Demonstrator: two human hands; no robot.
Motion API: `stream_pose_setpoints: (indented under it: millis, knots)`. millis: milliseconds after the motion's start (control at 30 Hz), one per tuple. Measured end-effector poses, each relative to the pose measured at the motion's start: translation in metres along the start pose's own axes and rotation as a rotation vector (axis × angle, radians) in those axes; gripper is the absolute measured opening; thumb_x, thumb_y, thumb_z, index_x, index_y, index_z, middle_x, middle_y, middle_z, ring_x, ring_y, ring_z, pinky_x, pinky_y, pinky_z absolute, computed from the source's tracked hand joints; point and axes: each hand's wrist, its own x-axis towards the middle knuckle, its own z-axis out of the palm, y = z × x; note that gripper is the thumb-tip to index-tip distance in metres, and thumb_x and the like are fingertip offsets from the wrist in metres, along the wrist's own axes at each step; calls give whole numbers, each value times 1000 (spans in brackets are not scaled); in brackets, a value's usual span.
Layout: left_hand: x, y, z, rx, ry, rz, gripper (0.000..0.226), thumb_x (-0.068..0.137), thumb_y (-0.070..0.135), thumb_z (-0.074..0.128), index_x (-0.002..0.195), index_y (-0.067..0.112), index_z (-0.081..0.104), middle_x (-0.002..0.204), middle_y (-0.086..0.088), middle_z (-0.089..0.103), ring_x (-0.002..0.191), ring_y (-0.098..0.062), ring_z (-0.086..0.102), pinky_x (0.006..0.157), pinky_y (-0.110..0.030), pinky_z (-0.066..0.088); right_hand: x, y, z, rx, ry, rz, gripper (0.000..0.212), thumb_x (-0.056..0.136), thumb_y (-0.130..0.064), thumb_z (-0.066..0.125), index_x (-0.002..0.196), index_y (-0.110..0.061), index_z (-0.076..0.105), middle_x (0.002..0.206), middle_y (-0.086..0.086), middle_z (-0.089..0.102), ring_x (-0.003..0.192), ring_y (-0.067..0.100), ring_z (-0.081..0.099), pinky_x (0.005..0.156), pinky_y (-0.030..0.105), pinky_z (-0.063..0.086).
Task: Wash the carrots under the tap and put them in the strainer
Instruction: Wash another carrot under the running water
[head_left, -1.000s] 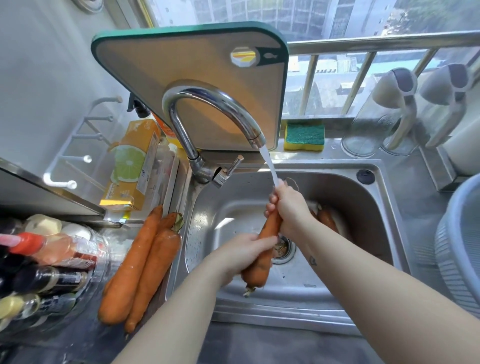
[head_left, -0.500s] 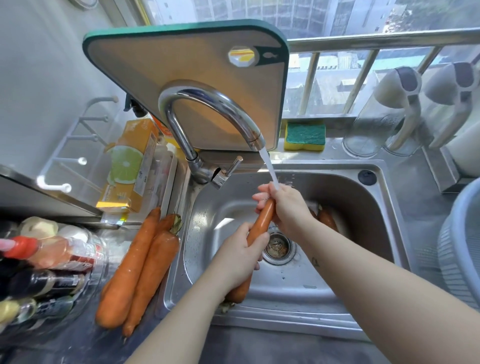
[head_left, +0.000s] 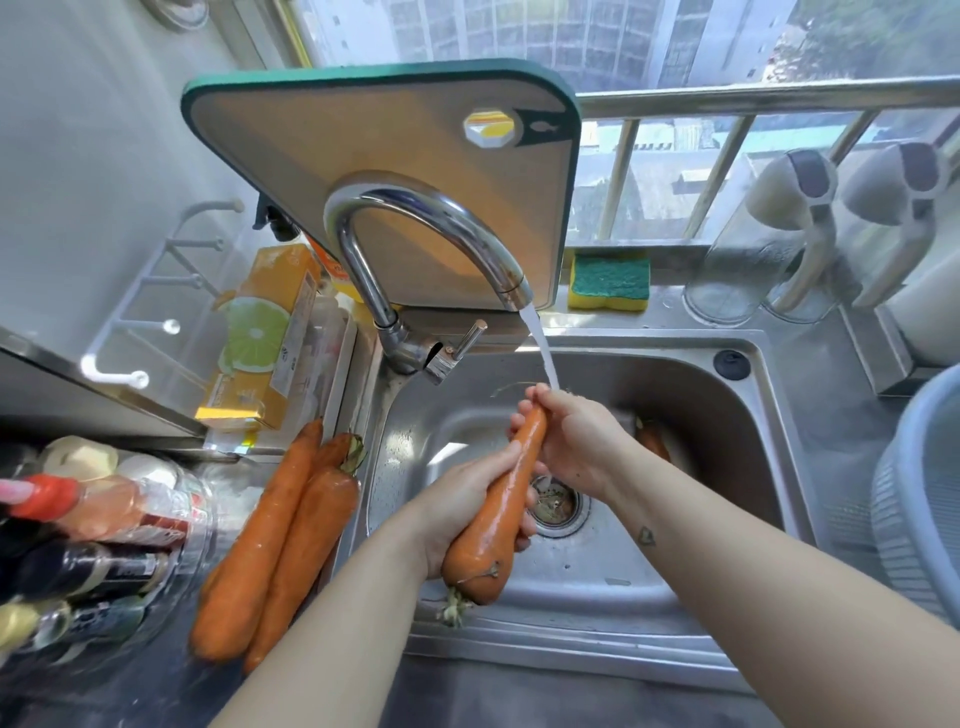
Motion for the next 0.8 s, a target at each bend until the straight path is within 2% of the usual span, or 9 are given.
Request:
stream_pose_setpoints:
  millis: [67,167,267,367,467,567,633,733,800]
  knots:
    - [4,0,4,14,-29,-14,34,98,36,44,102,6,59,66,-5,61,56,-17,62,53,-27,52,6,-1,-2,-36,116,-30,32,102,-30,39,77,-12,46,56,1,45,45,13,50,58,29,46]
    - [7,3,10,112,48,12,29,99,33,44,100,8,58,70,-5,68,59,-14,64,54,-25,52,14,-4,-2,-83,240,-53,41,98,-45,43,71,-14,45,45,-2,43,39,14,50,58,31,48]
    - [13,10,12,105,120,39,24,102,26,40,107,7,53,78,-9,67,51,-15,61,49,-27,50,22,-5,-1,-151,242,-76,40,97,-43,47,70,-12,48,43,-2,47,42,15,52,60,30,50]
    - [19,17,10,102,136,53,30,103,27,37,99,4,55,67,-7,65,50,-17,62,53,-30,51,33,-5,7,-33,258,-78,28,97,-28,53,78,-8,55,46,-1,46,35,11,45,57,29,52]
    - [22,22,6,111,119,51,36,104,28,33,93,3,56,61,-6,65,51,-16,61,53,-28,51,42,-12,18,52,344,-72,19,95,-17,56,80,-6,58,55,2,42,26,7,38,57,26,52]
    - [24,28,3,181,101,42,31,104,28,33,106,7,56,71,-7,65,59,-18,63,57,-29,51,49,-18,23,42,430,-91,21,91,-20,60,73,-9,61,45,2,46,23,7,38,57,25,46]
    - [28,30,5,345,120,57,29,104,30,33,110,11,54,78,-6,63,64,-17,63,59,-26,53,53,-20,25,96,468,-124,30,94,-26,56,69,-10,60,35,-1,45,22,8,37,53,25,42]
    - [39,33,11,582,180,143,36,101,41,32,89,16,56,73,-1,58,60,-15,60,66,-28,51,55,-21,25,75,526,-167,37,98,-30,49,69,-10,60,45,0,48,34,12,43,47,25,38]
    - [46,35,16,636,229,174,49,98,54,30,79,17,56,65,3,57,54,-13,59,62,-25,49,51,-20,25,-33,492,-191,31,99,-30,44,79,-10,60,53,1,52,42,13,47,48,26,38]
